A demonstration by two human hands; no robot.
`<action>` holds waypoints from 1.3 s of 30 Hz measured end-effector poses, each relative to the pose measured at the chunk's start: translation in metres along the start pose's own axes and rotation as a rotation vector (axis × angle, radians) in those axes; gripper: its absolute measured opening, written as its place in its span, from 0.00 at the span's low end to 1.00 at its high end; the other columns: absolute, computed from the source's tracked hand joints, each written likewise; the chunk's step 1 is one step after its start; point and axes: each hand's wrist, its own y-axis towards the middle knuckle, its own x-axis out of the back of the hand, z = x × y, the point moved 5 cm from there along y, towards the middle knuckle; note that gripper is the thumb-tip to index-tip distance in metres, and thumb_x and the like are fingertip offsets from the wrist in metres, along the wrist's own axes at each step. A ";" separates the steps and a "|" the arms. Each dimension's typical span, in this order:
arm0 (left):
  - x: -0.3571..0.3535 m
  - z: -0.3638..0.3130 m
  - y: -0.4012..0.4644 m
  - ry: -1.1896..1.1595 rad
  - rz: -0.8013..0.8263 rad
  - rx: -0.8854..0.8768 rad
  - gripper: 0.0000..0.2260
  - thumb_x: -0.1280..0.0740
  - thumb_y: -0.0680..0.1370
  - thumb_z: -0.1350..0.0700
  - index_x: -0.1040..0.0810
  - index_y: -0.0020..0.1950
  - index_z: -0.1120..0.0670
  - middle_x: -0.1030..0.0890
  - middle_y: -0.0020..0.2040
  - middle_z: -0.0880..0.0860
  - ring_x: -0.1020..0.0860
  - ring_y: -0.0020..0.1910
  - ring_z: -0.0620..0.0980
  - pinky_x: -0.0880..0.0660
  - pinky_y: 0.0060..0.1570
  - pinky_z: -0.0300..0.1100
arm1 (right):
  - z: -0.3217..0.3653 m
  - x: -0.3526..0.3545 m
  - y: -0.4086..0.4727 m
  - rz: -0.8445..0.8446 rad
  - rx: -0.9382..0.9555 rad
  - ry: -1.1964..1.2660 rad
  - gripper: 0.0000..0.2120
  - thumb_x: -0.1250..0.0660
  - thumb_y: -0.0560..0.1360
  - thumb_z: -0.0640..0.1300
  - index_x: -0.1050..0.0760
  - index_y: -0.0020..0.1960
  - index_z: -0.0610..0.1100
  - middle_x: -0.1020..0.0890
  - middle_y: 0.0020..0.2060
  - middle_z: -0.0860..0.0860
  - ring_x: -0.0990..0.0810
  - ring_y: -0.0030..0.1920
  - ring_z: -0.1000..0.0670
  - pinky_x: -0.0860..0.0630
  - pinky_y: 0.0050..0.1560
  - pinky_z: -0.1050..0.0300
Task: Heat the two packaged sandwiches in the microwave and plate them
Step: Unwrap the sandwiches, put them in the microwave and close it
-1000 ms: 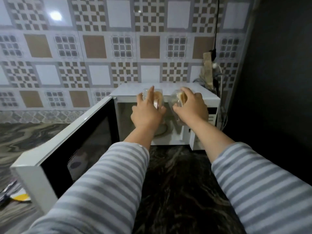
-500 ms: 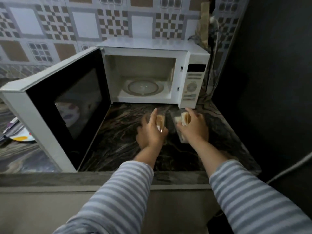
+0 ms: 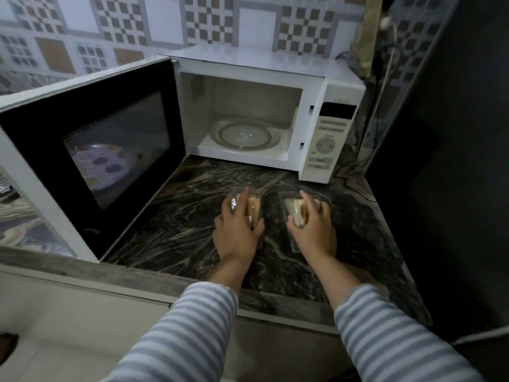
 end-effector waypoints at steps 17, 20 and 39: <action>0.029 0.050 0.005 -0.190 0.312 -0.185 0.30 0.47 0.75 0.47 0.52 0.77 0.39 0.34 0.75 0.52 0.33 0.71 0.53 0.39 0.68 0.42 | 0.055 -0.026 -0.050 0.068 0.775 0.126 0.07 0.30 0.72 0.34 0.18 0.49 0.38 0.18 0.44 0.46 0.21 0.47 0.45 0.22 0.46 0.48; 0.024 0.059 -0.004 0.019 0.318 -0.266 0.33 0.41 0.79 0.50 0.56 0.78 0.43 0.38 0.77 0.51 0.37 0.74 0.50 0.48 0.74 0.44 | 0.052 -0.035 -0.057 0.155 0.750 0.152 0.07 0.30 0.74 0.38 0.17 0.50 0.39 0.17 0.43 0.47 0.22 0.47 0.46 0.22 0.47 0.50; 0.014 0.061 -0.008 0.307 0.293 -0.344 0.34 0.45 0.80 0.40 0.58 0.79 0.50 0.48 0.79 0.47 0.49 0.77 0.44 0.55 0.76 0.46 | 0.056 -0.042 -0.064 0.108 0.791 0.113 0.06 0.36 0.76 0.35 0.21 0.44 0.36 0.20 0.41 0.43 0.24 0.42 0.42 0.25 0.42 0.51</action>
